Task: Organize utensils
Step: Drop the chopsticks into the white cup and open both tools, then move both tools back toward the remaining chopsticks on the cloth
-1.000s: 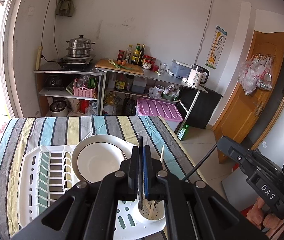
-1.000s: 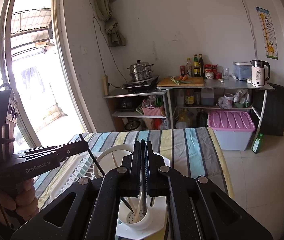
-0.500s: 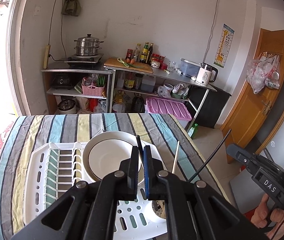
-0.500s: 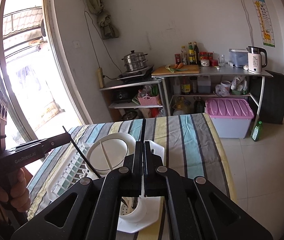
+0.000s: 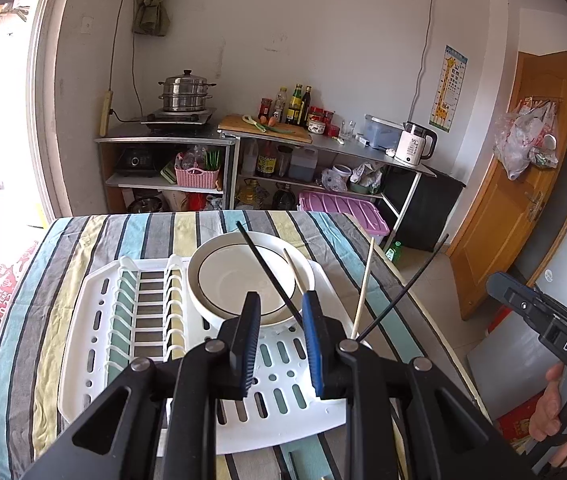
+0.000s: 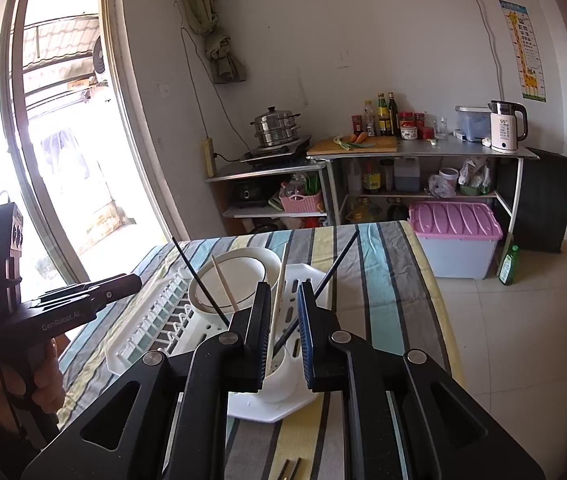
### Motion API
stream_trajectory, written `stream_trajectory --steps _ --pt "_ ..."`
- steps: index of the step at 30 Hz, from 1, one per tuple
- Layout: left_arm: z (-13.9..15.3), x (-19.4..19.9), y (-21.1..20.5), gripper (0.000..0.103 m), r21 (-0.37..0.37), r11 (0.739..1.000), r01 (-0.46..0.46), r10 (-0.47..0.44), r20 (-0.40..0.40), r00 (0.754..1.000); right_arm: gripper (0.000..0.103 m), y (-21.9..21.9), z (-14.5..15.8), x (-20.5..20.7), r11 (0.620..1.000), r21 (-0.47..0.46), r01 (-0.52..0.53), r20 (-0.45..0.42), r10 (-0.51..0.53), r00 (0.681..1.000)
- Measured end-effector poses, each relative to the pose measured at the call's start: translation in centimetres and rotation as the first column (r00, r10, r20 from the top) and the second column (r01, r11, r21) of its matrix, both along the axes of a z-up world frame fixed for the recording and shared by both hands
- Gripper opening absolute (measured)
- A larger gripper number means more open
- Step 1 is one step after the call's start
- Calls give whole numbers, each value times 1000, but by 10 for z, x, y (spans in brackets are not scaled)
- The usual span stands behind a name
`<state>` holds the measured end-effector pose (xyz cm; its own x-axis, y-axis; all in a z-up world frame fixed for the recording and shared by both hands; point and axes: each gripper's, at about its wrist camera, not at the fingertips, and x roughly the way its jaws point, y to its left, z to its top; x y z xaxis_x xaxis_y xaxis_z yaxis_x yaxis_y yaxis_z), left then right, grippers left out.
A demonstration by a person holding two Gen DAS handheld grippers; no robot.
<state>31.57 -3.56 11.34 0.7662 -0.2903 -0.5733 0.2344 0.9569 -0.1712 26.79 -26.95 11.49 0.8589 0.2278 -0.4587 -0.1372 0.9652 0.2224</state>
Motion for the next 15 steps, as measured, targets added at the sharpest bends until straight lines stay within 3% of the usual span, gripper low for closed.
stream_trajectory --steps 15 --pt "-38 -138 12 23 36 998 42 -45 69 997 14 21 -30 -115 999 -36 -24 21 24 999"
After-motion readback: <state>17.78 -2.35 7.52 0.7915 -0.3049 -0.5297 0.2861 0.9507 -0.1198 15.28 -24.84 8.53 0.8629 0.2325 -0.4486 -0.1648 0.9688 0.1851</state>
